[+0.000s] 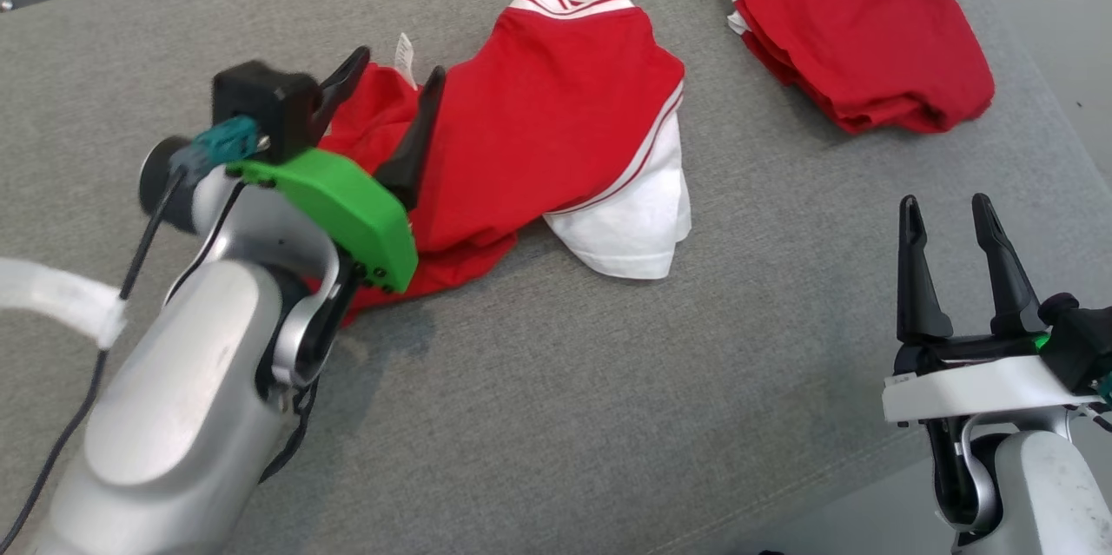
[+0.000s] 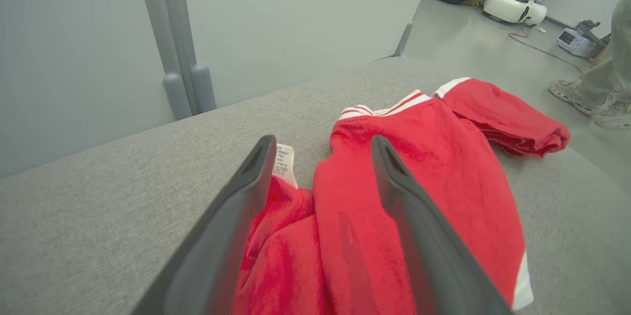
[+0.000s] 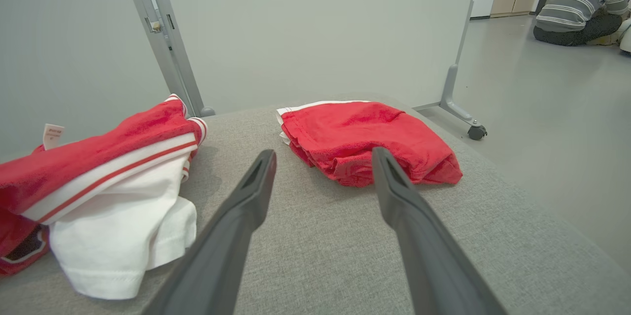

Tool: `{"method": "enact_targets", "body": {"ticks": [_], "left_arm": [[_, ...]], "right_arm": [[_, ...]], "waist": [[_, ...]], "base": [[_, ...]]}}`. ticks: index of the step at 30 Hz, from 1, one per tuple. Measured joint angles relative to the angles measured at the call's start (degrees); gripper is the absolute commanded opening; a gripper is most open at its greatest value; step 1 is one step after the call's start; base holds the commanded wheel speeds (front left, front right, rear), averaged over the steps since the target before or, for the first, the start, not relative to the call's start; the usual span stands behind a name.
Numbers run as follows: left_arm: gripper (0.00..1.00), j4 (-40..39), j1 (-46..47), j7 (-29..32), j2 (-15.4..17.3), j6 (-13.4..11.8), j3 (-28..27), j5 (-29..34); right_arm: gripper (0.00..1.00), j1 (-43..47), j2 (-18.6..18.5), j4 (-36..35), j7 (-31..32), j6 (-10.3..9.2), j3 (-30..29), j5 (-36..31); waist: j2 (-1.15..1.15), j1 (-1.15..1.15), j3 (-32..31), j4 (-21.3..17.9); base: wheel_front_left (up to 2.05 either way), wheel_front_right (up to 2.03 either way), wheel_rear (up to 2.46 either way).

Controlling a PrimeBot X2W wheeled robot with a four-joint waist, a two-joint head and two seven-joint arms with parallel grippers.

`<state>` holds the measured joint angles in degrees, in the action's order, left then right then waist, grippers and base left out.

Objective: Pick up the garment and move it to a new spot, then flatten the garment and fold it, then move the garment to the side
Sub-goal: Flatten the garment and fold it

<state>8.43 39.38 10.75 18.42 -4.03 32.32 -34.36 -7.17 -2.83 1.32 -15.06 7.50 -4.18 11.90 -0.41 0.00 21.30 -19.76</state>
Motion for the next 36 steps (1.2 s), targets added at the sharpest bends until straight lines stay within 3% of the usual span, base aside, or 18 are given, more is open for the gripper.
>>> {"method": "enact_targets", "body": {"ticks": [7, 13, 20, 30, 31, 32, 33, 36], "left_arm": [[1.0, -11.59, -16.5, 2.67, 8.33, -6.16, -4.78, -3.94], [1.0, -12.41, -26.56, 4.15, 11.91, -9.11, -6.99, -6.89], [1.0, -10.77, -28.71, 4.66, 11.74, -7.82, -7.49, -9.95], [1.0, -2.11, -24.38, 1.8, 9.49, -3.28, -6.91, -11.04], [0.81, -1.69, -24.01, 1.55, 9.34, -2.66, -6.81, -11.15], [0.37, -1.23, -23.68, 1.23, 8.88, -2.02, -6.89, -11.83], [0.0, -1.01, -23.36, 1.13, 8.47, -1.41, -6.94, -12.34], [0.0, -1.0, -23.07, 1.4, 8.37, 0.2, -6.48, -12.93]], "right_arm": [[1.0, 0.62, 0.01, -0.54, 0.0, 0.0, -0.63, -1.63], [1.0, 1.02, 0.03, -0.36, 0.0, 0.0, 0.15, -1.77], [1.0, 0.98, 0.01, -0.38, 0.0, 0.0, 0.26, -2.05], [1.0, 0.6, 0.0, -0.18, 0.0, 0.0, 0.85, -2.13], [1.0, 0.6, 0.01, -0.13, 0.0, 0.0, 0.86, -2.12], [1.0, 0.61, 0.01, -0.07, 0.0, 0.0, 0.88, -2.11], [1.0, 0.62, 0.01, -0.01, 0.0, 0.0, 0.85, -2.04], [1.0, 0.74, 0.01, 0.29, 0.01, 0.0, 0.66, -1.66]], "waist": [[0.0, 0.0, -1.86, 4.75], [0.0, 0.0, -2.94, 7.26], [0.0, 0.0, -2.4, 7.93], [0.0, 0.0, -1.37, 6.68], [0.0, 0.0, -1.36, 6.54], [0.0, 0.0, -1.35, 6.43], [0.0, 0.0, -1.36, 6.35], [0.0, 0.0, -1.65, 6.34]], "base": [[0.0, 0.0, 0.0], [0.0, 0.0, 0.0], [0.0, 0.0, 0.0], [0.0, 0.0, 0.0], [0.0, 0.0, 0.0], [0.0, 0.0, 0.0], [0.0, 0.0, 0.0], [0.0, 0.0, 0.0]]}}
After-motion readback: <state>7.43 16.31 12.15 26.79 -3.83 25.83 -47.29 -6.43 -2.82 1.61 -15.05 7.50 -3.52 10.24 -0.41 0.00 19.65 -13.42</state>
